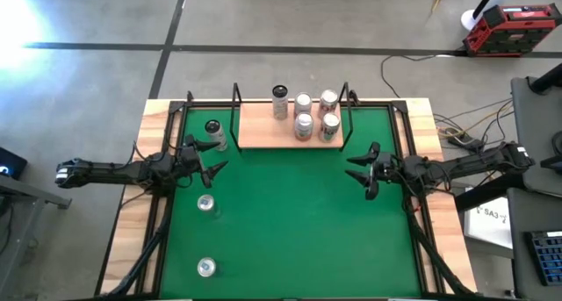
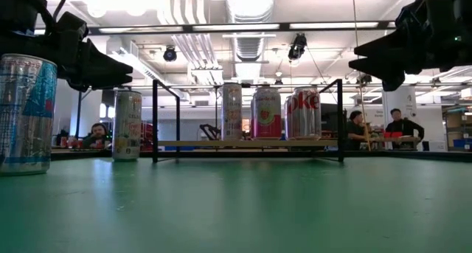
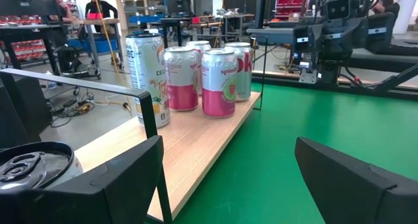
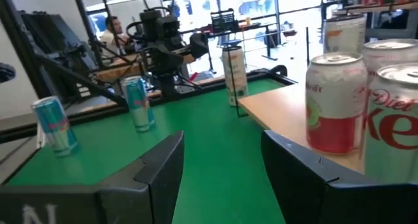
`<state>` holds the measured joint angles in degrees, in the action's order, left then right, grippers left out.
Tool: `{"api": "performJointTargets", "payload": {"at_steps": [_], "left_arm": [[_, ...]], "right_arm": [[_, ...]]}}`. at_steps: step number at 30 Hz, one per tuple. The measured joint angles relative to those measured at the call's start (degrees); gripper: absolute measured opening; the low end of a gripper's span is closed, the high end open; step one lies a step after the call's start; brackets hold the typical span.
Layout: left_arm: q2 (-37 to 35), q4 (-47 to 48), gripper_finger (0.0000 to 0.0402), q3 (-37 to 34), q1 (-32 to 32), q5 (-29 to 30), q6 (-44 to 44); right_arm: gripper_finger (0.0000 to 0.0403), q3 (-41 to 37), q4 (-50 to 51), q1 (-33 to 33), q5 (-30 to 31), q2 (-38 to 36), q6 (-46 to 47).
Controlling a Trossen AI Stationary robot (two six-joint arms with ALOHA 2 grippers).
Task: Place canned beverage on shelf
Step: Put the black and white soda can on the shelf aligned with the other black and white soda can
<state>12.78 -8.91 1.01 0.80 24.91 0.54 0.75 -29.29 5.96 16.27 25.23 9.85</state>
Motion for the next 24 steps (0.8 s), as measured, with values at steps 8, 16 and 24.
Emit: {"api": "performJointTargets", "payload": {"at_steps": [8,16,24], "left_arm": [[0.0,0.0,0.0332,0.0,0.0,0.0,0.0],[0.0,0.0,0.0332,0.0,0.0,0.0,0.0],[0.0,0.0,0.0332,0.0,0.0,0.0,0.0]], "right_arm": [[0.0194,0.9,-0.2,0.0,1.8,0.0,-10.1],[0.0194,0.9,0.1,0.0,1.8,0.0,-14.0],[0.0194,1.0,0.3,0.0,1.8,0.0,-10.9]]}}
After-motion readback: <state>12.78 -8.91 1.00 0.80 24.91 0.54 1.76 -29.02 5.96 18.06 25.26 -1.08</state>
